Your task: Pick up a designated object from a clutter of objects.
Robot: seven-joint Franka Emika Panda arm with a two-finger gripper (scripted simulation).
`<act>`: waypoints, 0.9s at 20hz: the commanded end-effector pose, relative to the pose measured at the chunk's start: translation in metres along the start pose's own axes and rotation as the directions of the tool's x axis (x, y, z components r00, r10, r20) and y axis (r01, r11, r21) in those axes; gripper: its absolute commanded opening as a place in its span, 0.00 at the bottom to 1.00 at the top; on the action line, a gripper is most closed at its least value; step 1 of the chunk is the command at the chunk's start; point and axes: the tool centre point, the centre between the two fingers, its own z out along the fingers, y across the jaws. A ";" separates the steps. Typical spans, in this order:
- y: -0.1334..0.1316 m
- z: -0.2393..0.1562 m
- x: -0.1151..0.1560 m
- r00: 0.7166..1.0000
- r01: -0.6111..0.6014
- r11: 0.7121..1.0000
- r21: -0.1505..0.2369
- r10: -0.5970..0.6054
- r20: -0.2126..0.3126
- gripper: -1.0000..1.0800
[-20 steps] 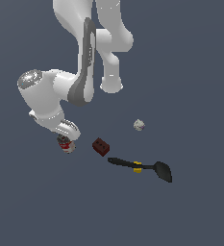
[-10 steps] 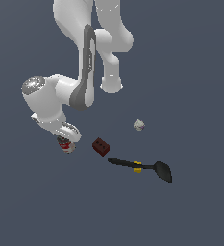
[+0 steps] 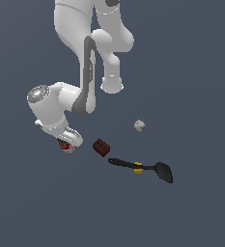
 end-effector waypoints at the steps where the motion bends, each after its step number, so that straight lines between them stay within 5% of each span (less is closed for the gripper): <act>1: 0.000 0.001 0.000 1.000 0.000 1.000 0.000 0.000 -0.001 0.00; 18: -0.015 -0.017 -0.003 1.000 0.000 1.000 0.000 0.000 -0.001 0.00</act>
